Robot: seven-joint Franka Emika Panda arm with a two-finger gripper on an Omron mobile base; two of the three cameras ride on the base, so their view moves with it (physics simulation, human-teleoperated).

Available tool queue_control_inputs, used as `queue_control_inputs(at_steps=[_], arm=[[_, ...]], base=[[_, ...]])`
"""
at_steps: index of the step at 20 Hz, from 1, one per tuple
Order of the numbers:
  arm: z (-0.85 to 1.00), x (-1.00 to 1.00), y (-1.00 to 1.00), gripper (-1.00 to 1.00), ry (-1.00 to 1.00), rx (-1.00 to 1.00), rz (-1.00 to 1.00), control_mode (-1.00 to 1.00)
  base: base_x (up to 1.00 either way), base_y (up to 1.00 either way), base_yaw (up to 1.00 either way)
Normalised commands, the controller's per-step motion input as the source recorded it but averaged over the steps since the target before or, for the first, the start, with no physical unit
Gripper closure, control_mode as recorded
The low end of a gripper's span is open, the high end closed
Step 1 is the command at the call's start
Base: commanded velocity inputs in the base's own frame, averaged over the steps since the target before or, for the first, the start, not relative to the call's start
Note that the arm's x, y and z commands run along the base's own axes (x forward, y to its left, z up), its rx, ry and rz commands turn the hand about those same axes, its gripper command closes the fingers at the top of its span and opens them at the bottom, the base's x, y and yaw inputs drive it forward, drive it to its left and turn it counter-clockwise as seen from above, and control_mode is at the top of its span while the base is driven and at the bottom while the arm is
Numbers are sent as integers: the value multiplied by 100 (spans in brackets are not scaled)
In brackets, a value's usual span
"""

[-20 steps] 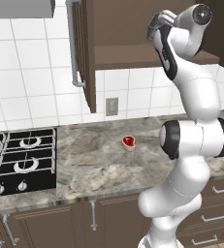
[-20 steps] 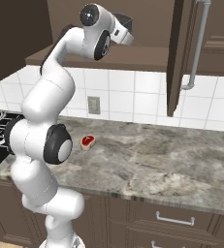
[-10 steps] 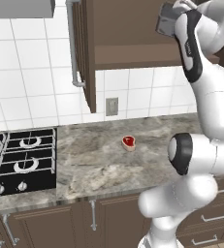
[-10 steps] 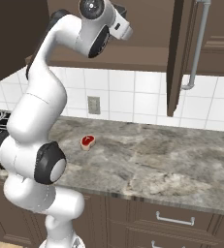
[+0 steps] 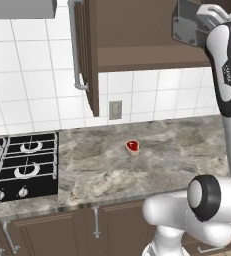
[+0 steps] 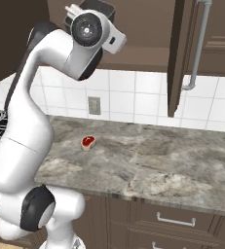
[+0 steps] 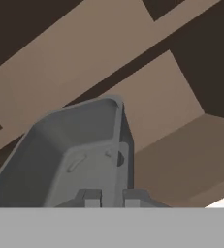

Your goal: Retrieve the tupperware from the cabinet, then place the raw meat into the tupperware to avoid contamination.

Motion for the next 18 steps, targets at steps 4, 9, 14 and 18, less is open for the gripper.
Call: queue_control_inputs(at_steps=[4, 9, 14, 18], arm=[[0, -100, 42, 100, -5, 0, 4, -100], [0, -99, 38, 100, 0, 0, 1, -100], [-6, -82, 25, 100, 10, 0, 0, -100], [-16, -72, 8, 100, 21, 0, 0, -100]], base=[[0, 0, 0], [0, 0, 0], [0, 0, 0], [0, 0, 0]])
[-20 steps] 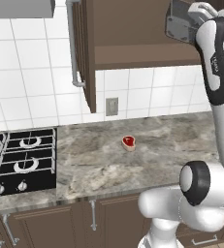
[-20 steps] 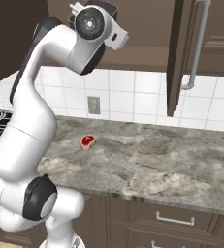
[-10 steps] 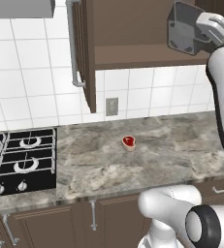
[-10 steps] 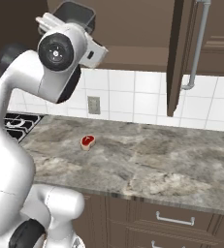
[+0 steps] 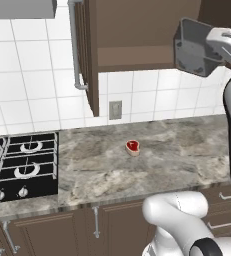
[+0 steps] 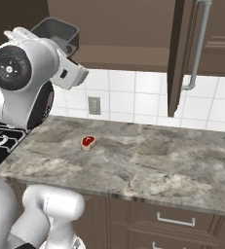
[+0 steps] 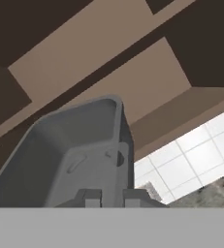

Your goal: Retrieve the tupperware from the cabinet, then place the raw meat into the tupperware to avoid contamination.

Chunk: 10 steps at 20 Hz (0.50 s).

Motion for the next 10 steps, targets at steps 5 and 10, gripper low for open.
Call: queue_control_inputs(at_steps=[5, 10], arm=[[-31, -48, 0, 100, 33, 0, -2, -100], [-41, -29, 0, 100, 40, 0, -5, -100]], base=[[0, 0, 0], [0, 0, 0]])
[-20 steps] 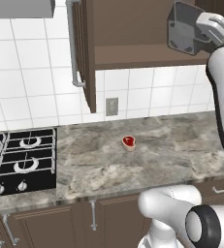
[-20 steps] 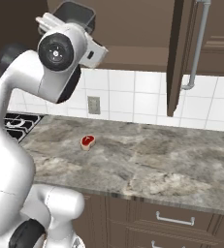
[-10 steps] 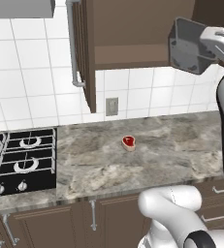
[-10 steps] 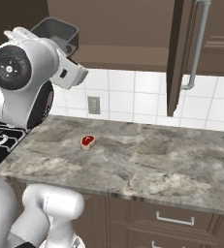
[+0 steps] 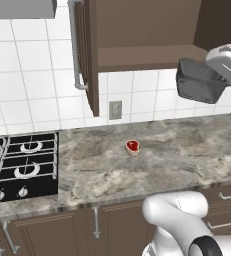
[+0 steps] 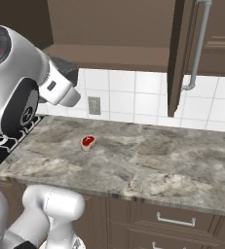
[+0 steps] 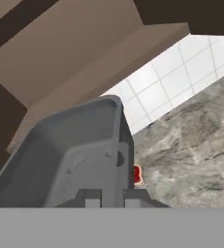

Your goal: Retrieve the tupperware from the cabinet, then place the raw meat into the tupperware to avoid contamination.

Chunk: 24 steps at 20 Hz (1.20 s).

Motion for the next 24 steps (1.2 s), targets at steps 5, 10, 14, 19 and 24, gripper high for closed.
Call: queue_control_inputs(at_steps=[5, 10, 14, 19, 24], arm=[[-50, 5, 0, 100, 22, 7, -1, -100], [-77, 8, -2, 100, 26, 1, 0, -100], [-100, 13, 0, 100, 22, 0, 0, -100], [-79, 34, 0, 100, 5, 0, 0, -100], [-33, 43, -12, 100, 0, 0, 0, -100]], base=[[0, 0, 0], [0, 0, 0], [0, 0, 0], [0, 0, 0], [0, 0, 0]])
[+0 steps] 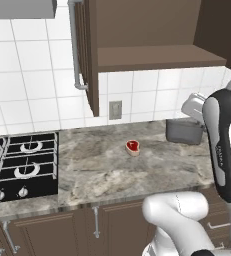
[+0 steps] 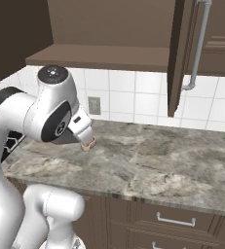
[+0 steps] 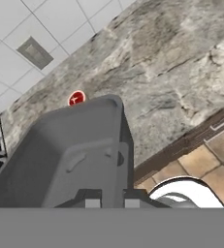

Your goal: Retrieve the tupperware from the cabinet, then place the raw meat into the tupperware to avoid contamination.

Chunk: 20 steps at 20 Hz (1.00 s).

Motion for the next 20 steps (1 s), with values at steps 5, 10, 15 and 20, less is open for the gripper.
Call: queue_control_inputs(at_steps=[5, 10, 15, 20], arm=[[-40, 65, -29, 100, 1, 0, 0, -100], [-39, 47, -26, 100, 0, 0, 0, -100], [-59, 29, -21, 100, 0, 0, 0, -100], [-55, 29, -27, 100, 0, -1, 0, -100]], base=[[0, 0, 0], [0, 0, 0], [0, 0, 0], [0, 0, 0]])
